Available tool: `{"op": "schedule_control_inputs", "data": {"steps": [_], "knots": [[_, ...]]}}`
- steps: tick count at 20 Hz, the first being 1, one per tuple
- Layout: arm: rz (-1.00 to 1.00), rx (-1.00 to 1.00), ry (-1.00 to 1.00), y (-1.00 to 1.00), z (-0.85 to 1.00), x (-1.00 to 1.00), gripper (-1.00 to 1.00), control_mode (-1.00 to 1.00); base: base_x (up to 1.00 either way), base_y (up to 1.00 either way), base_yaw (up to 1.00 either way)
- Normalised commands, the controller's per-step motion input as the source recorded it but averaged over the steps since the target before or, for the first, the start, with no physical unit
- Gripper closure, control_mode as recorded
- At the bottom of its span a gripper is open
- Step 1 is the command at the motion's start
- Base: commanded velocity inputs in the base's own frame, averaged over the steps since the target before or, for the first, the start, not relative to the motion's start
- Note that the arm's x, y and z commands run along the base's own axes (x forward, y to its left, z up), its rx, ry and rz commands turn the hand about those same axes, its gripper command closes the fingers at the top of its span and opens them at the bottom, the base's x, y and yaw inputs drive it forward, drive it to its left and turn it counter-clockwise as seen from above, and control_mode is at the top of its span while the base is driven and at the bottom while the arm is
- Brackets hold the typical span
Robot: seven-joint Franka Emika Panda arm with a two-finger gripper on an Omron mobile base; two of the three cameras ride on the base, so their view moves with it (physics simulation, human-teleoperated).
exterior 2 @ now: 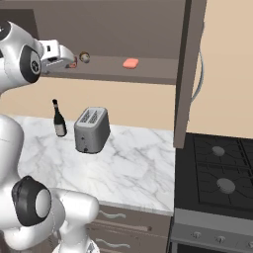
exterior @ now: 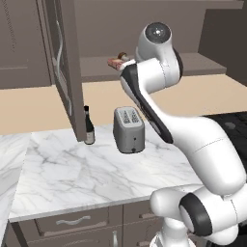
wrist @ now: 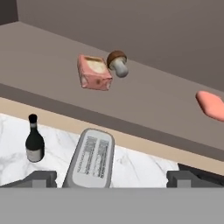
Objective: Pick the bar soap and bar soap from the cabinet and place them on the counter.
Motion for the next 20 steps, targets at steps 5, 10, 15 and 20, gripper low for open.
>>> {"op": "schedule_control_inputs", "data": {"steps": [5,10,15,20], "knots": [[0.00,0.01,0.02,0.10,0.00,0.30,-1.00,-1.00,0.00,0.00,0.00],[0.00,0.01,0.02,0.08,0.00,0.31,-1.00,-1.00,0.00,0.00,0.00],[0.00,0.02,0.01,0.07,0.00,0.28,-1.00,-1.00,0.00,0.00,0.00],[0.00,0.02,0.00,0.01,-0.04,0.23,-1.00,-1.00,0.00,0.00,0.00]]}}
